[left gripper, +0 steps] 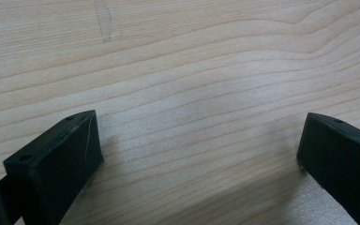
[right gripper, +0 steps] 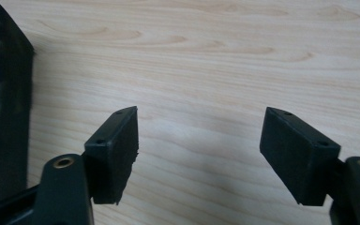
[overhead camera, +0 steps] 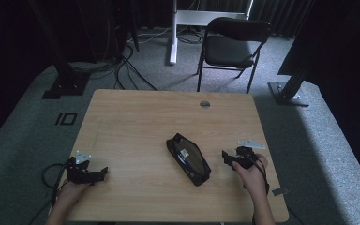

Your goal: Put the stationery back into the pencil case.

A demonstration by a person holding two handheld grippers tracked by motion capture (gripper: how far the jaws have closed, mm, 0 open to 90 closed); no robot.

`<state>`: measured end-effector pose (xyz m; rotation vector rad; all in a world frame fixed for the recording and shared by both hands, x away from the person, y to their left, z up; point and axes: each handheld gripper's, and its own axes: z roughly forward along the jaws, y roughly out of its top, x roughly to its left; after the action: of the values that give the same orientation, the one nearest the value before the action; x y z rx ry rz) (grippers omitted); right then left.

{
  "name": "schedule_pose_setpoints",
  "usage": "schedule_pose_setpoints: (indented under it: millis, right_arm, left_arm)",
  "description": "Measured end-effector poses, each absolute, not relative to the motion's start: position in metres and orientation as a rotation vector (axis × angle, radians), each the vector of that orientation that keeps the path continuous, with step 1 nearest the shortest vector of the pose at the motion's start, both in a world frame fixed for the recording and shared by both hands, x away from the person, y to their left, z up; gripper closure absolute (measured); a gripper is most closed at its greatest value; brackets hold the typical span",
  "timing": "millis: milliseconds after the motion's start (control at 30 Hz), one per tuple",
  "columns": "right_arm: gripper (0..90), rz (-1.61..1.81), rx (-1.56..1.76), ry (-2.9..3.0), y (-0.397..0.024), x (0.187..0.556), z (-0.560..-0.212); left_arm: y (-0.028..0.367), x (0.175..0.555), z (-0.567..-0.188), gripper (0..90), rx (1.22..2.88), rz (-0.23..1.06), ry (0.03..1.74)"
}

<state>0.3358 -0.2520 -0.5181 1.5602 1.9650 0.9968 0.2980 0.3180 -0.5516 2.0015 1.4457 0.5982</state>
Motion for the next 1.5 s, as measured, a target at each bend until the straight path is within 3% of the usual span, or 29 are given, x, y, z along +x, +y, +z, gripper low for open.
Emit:
schedule_pose_setpoints:
  millis: [967, 1500]
  right_arm:
    - [14.0, 0.820, 1.688, 1.863, -0.294, 0.292, -0.550]
    - [13.1, 0.797, 1.717, 1.780, -0.302, 0.281, -0.557]
  left_arm:
    - [0.318, 0.298, -0.552, 0.3, 2.002, 0.598, 1.446]
    - [0.318, 0.298, -0.552, 0.3, 2.001, 0.598, 1.446]
